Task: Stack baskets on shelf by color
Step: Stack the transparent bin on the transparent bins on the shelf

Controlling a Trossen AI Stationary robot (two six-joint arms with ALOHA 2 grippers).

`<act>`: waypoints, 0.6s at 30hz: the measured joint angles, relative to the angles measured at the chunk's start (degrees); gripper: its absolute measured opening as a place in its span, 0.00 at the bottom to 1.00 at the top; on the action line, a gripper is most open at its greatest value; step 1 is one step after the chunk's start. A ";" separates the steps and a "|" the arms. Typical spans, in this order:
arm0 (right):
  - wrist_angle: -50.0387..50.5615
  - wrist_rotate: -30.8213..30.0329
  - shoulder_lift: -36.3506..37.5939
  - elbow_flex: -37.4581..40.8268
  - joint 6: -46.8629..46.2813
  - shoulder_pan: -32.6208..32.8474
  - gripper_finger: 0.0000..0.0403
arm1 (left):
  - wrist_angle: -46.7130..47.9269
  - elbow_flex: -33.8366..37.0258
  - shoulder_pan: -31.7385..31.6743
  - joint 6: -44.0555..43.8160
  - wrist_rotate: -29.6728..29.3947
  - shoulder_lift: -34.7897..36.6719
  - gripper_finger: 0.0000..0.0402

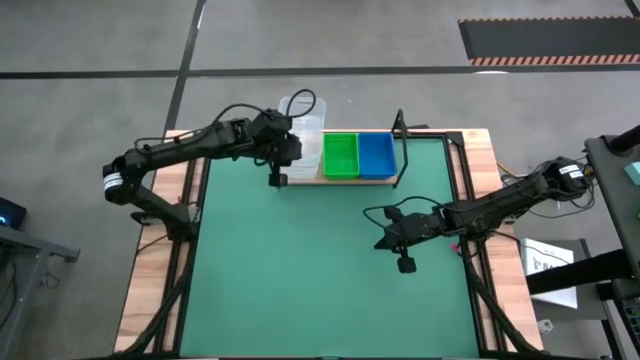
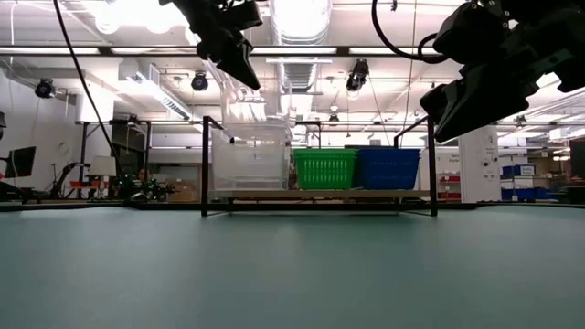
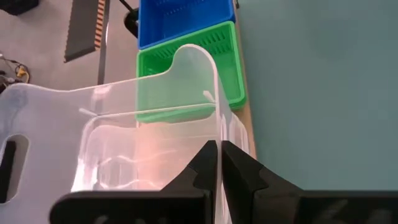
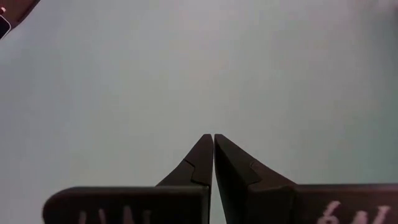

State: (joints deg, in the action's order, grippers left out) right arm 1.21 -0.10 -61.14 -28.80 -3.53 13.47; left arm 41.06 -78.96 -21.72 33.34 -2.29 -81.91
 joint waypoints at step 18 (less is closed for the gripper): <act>0.00 0.05 0.00 0.09 -0.39 0.00 0.02 | 0.56 0.00 -0.30 -2.94 -1.55 -0.24 0.00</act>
State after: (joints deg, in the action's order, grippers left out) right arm 1.21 -0.05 -61.14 -28.71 -3.92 13.47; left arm 41.63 -78.96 -22.02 30.40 -3.84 -82.15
